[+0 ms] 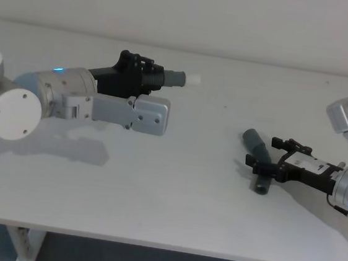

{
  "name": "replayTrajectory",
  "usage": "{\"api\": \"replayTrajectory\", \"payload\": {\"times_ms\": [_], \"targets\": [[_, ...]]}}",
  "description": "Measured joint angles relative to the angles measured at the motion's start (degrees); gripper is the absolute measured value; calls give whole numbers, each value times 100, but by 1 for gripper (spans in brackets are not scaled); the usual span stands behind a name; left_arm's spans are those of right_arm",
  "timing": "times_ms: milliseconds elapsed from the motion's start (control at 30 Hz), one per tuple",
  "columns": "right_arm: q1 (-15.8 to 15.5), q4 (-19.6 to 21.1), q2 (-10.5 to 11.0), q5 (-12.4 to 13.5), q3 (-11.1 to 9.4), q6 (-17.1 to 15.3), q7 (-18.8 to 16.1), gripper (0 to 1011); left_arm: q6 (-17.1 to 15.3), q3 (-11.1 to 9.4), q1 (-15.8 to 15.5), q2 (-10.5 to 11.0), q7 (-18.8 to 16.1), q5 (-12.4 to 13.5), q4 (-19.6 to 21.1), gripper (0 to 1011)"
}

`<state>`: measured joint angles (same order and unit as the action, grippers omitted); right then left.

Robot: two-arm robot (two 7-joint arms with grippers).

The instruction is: Use both hands to pick up one end of the pipe from the table, align the ends, and insert them.

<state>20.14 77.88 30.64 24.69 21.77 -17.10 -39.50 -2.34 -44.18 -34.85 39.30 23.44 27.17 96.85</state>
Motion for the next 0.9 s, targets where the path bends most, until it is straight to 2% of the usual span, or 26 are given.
{"api": "replayTrajectory", "payload": {"times_ms": [567, 800, 900], "targets": [[183, -114, -73, -128, 230, -145, 193, 994, 0, 0, 0, 0, 0, 0, 0, 320], [213, -126, -89, -148, 266, -174, 239, 852, 0, 0, 0, 0, 0, 0, 0, 320], [225, -130, -95, -152, 280, -183, 252, 745, 0, 0, 0, 0, 0, 0, 0, 320]]}}
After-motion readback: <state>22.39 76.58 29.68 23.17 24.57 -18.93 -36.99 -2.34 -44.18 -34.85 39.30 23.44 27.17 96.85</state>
